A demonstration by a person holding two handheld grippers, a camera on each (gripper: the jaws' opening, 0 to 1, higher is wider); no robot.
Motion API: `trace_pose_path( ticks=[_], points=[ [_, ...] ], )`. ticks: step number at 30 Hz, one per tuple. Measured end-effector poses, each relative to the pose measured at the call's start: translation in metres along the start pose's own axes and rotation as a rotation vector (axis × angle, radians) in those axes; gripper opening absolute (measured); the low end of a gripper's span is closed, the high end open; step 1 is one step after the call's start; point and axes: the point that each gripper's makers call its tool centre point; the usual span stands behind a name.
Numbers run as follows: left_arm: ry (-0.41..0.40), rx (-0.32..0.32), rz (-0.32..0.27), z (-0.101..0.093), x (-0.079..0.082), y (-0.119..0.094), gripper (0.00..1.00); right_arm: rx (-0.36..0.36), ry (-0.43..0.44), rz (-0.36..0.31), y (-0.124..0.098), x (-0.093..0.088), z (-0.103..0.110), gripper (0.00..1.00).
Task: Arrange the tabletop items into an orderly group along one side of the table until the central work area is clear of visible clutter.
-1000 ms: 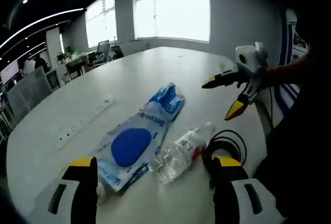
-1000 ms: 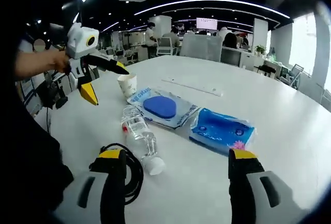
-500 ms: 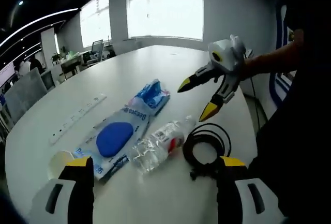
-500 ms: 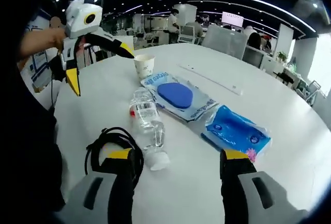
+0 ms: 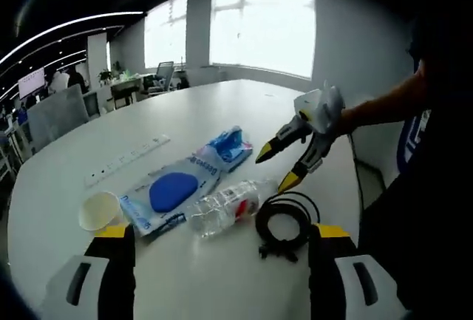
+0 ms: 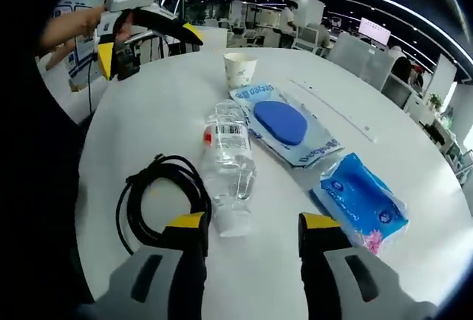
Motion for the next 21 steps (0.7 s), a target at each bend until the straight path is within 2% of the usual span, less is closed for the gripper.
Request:
trace_pose_path(
  ticks=[7,21],
  points=[
    [-0.083,0.048,-0.056,-0.004,0.004,-0.016,0.96,0.069,-0.095,0.037,0.009,-0.006,0.01,0.33],
    [-0.156,0.095,-0.09,-0.008,-0.002,-0.039,0.92,0.129,-0.131,0.066,0.026,-0.012,0.017,0.2]
  ],
)
Point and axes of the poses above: the point that each gripper's makers call its tool centre point, and the gripper's own axes: y roughly forward along the fingers, z roughly to its left, x roughly out of its top, and after that the axes turned 3 degrees about -y, right-handed
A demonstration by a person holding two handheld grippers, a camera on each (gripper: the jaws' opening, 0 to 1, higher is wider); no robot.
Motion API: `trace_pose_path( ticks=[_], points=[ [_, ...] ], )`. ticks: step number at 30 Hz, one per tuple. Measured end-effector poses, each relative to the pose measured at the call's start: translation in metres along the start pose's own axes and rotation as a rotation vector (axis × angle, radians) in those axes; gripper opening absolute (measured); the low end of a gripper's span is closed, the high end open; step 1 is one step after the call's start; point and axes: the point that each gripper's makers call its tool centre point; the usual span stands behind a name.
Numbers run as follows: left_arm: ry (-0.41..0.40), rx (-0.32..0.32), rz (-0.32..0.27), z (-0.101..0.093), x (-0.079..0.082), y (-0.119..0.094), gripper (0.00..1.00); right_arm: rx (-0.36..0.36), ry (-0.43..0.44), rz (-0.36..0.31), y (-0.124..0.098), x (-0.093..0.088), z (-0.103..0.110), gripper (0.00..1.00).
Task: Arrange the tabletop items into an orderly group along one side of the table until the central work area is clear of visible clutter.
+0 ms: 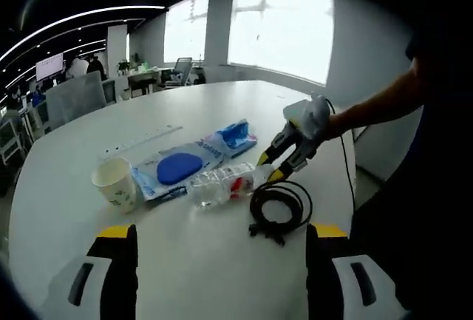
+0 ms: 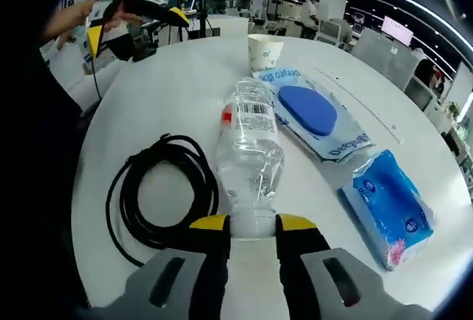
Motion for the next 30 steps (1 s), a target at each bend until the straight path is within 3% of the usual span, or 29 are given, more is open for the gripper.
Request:
trace_pose_path(
  ticks=[7,11,15,22,30],
  points=[
    [-0.023,0.025,-0.003,-0.001,-0.012,-0.011,0.91,0.046,-0.031,0.01,0.008,-0.001,0.008,0.19],
    [-0.073,0.058,0.012,-0.004,-0.036,-0.029,0.9,0.075,-0.068,0.04,0.02,-0.011,0.018,0.19],
    [-0.083,0.061,0.029,-0.005,-0.046,-0.032,0.9,0.076,-0.09,0.025,0.02,-0.009,0.018,0.18],
    [-0.059,0.03,0.027,-0.01,-0.04,-0.024,0.89,0.091,-0.156,-0.003,-0.005,0.011,0.022,0.18],
    [-0.047,0.02,0.021,-0.005,-0.037,-0.022,0.89,0.114,-0.173,-0.038,-0.022,0.034,0.025,0.18]
  ],
)
Point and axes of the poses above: the point that each gripper's makers call its tool centre point, and the gripper's own axes: y roughly forward along the fingers, z roughly to its left, x roughly out of its top, and after that the axes turned 3 degrees about -y, right-handed
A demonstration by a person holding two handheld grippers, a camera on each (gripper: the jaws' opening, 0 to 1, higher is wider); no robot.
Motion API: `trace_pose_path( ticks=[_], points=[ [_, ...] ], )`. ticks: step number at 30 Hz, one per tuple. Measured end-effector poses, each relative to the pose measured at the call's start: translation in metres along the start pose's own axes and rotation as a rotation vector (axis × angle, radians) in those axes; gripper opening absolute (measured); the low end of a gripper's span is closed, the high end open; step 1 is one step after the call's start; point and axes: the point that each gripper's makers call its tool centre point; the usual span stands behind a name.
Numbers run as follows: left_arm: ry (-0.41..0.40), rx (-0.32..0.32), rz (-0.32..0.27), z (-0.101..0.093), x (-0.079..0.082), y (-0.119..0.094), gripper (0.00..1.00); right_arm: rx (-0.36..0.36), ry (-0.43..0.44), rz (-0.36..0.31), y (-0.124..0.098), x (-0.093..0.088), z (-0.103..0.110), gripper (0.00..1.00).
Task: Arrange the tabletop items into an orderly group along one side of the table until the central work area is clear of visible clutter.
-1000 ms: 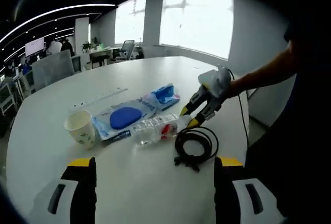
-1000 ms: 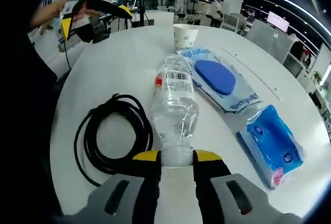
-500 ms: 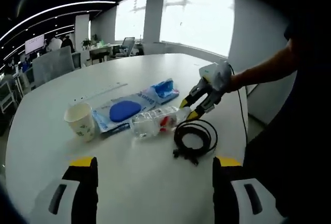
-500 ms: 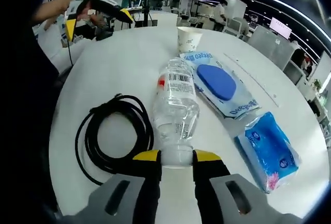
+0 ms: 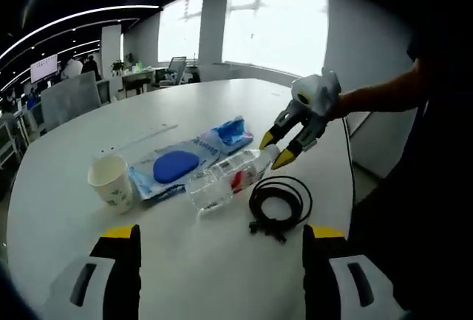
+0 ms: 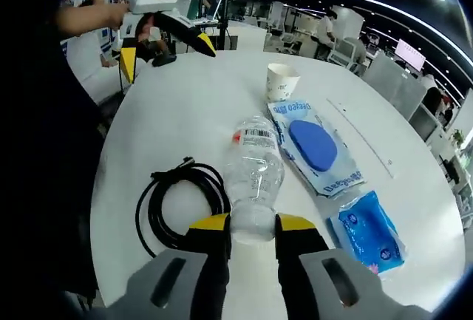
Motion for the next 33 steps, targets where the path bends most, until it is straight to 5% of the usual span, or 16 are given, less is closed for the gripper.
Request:
trace_pose_path(
  ticks=[15,33],
  points=[
    [0.017,0.007,-0.011,0.008,0.008,-0.004,0.88,0.03,-0.04,-0.126,-0.017,0.071,-0.005,0.18],
    [-0.002,0.048,-0.039,0.027,0.011,-0.021,0.87,0.082,-0.059,-0.205,0.002,0.131,-0.018,0.18]
  ],
)
Point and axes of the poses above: the point that each gripper's makers call its tool centre point, and the gripper's own axes: y roughly forward along the fingers, z roughly to its left, x roughly out of its top, and after that the axes turned 3 degrees about -y, right-handed
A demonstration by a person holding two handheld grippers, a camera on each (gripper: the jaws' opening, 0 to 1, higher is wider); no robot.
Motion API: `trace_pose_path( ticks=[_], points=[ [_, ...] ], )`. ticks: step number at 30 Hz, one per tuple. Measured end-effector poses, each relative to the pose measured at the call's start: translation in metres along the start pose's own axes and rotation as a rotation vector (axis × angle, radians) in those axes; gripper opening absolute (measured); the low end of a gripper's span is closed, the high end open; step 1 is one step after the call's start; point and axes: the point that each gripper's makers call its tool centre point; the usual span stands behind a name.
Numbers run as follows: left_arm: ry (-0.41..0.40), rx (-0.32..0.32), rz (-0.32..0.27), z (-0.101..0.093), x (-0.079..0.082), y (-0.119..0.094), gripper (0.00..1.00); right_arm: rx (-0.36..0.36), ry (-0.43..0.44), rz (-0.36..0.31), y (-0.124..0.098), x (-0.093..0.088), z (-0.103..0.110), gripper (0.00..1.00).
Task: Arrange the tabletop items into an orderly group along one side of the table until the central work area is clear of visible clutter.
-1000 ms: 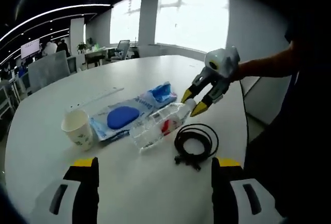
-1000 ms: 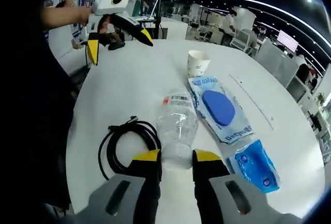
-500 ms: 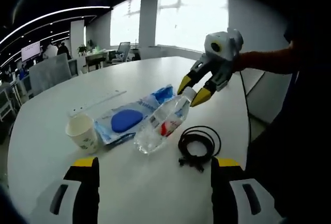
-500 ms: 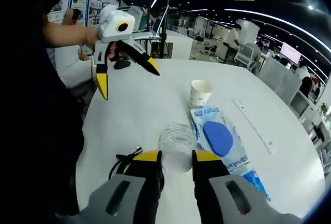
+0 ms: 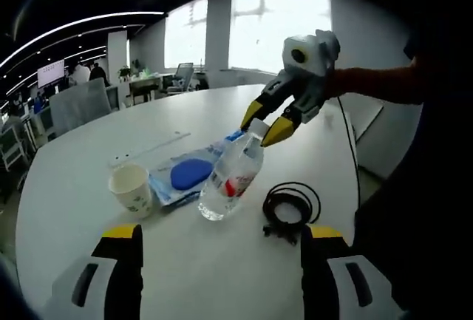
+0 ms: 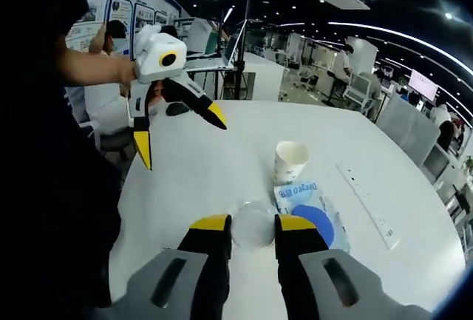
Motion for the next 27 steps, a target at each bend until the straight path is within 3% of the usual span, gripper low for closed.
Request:
trace_pose_path(
  ticks=[11,19,27],
  points=[
    [-0.041,0.033,-0.003,0.007,-0.006,-0.011,0.87,0.029,-0.03,-0.022,0.023,0.021,-0.013,0.18],
    [-0.069,0.065,-0.005,0.008,-0.013,-0.023,0.86,0.09,-0.081,-0.037,0.039,0.033,-0.01,0.18],
    [-0.099,0.09,-0.015,0.009,-0.018,-0.033,0.86,0.1,-0.032,-0.046,0.053,0.038,-0.023,0.19]
  ],
)
Point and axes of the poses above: the point that each gripper's makers call its tool centre point, and the gripper's own axes: y roughly forward along the fingers, z roughly to its left, x roughly out of its top, and after that the axes turned 3 degrees about -y, right-handed
